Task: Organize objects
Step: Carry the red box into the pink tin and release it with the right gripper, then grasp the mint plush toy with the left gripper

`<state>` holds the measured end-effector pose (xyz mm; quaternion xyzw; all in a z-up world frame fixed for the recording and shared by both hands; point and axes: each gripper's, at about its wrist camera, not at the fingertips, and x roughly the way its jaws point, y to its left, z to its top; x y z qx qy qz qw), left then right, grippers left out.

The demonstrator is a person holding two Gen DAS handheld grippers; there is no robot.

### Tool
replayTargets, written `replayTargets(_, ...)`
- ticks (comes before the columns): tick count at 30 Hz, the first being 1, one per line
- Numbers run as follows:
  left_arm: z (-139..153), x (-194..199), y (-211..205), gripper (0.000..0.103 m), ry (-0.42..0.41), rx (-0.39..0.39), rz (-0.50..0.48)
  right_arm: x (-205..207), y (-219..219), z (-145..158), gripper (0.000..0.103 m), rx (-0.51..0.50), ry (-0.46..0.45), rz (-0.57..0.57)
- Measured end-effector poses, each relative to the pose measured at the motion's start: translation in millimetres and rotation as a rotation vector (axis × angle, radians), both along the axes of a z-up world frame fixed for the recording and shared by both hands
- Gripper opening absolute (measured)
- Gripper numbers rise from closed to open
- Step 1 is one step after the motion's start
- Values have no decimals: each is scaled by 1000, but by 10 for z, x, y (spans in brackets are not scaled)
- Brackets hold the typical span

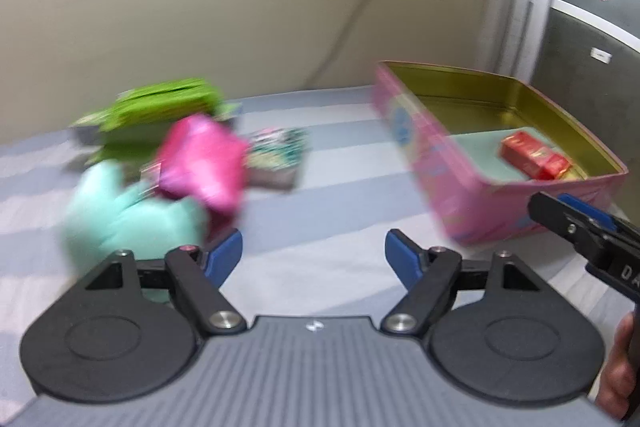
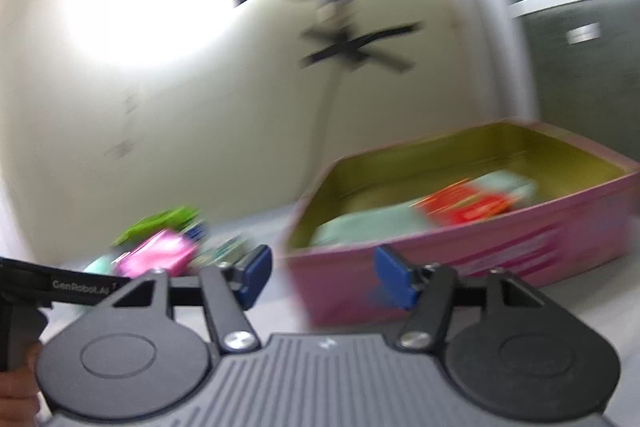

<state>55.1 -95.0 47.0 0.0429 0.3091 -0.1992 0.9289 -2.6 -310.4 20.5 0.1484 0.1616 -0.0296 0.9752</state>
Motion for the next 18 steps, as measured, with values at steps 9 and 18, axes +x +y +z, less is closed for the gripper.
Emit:
replayTargets(9, -129, 73, 1311, 18, 60, -101, 195, 573, 1034, -147, 26, -36, 134, 362)
replayTargets(18, -8, 480, 1553, 99, -20, -201, 208, 1154, 1674, -229, 59, -78, 232, 516)
